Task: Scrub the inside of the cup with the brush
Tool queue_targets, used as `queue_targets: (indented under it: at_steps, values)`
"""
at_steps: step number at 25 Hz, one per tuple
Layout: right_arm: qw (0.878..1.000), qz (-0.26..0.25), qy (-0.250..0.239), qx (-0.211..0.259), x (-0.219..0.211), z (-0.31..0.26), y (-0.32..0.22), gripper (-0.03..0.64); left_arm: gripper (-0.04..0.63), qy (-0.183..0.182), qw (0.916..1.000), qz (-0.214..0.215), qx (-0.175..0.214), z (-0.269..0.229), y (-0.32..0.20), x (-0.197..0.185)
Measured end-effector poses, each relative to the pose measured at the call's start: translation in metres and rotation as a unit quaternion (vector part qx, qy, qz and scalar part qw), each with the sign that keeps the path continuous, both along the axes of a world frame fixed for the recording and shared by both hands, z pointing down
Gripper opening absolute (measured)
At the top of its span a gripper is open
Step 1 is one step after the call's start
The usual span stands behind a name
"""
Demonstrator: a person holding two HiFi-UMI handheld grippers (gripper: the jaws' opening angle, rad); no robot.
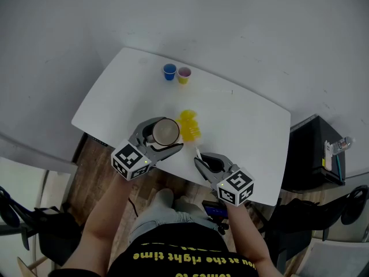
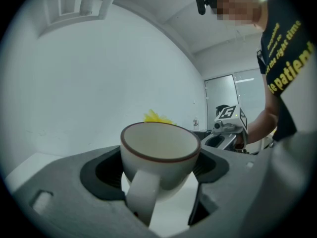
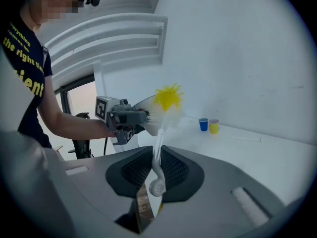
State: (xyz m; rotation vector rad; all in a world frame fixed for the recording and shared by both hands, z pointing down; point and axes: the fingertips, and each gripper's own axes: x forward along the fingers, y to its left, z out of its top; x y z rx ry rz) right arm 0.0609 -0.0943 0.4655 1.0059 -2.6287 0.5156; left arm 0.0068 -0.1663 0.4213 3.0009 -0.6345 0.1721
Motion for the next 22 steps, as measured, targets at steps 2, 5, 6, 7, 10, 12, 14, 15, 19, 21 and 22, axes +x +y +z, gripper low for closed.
queue_targets:
  at_steps: [2,5,6,7,10,12,14,15,19,21,22]
  values:
    - [1.000,-0.002,-0.003,0.009,-0.002,-0.009,0.001,0.058,0.411,-0.001,1.0000,0.001,0.000,0.000,0.002,0.001]
    - [1.000,-0.003,-0.012,0.021,-0.004,-0.022,0.002,0.058,0.411,-0.001,1.0000,0.002,0.003,-0.001,0.005,0.002]
    - [1.000,-0.003,-0.015,0.024,-0.005,-0.026,0.002,0.058,0.411,-0.001,1.0000,0.002,0.004,-0.002,0.006,0.002]
    - [1.000,-0.003,-0.016,0.026,-0.006,-0.028,0.003,0.058,0.411,0.000,1.0000,0.003,0.006,-0.003,0.007,0.002]
    - [0.999,-0.002,-0.020,0.025,-0.006,-0.027,0.002,0.057,0.411,0.004,0.9999,0.003,0.009,-0.007,0.009,0.003]
    - [1.000,0.001,-0.023,0.020,-0.005,-0.024,0.001,0.057,0.411,0.007,0.9999,0.004,0.010,-0.010,0.009,0.003]
    - [1.000,0.003,-0.026,0.014,-0.005,-0.020,0.000,0.057,0.411,0.010,0.9999,0.005,0.012,-0.012,0.010,0.003]
    - [1.000,0.004,-0.027,0.012,-0.005,-0.017,0.000,0.057,0.411,0.011,0.9998,0.006,0.012,-0.013,0.011,0.003]
    - [1.000,0.005,-0.015,-0.004,-0.004,-0.002,-0.002,0.057,0.411,0.015,0.9998,0.005,0.015,-0.017,0.012,0.002]
    - [1.000,0.004,-0.006,-0.013,-0.003,0.007,-0.001,0.057,0.411,0.017,0.9997,0.003,0.016,-0.019,0.012,0.001]
    - [1.000,0.004,-0.003,-0.017,-0.002,0.011,-0.001,0.057,0.411,0.018,0.9997,0.003,0.016,-0.020,0.013,0.001]
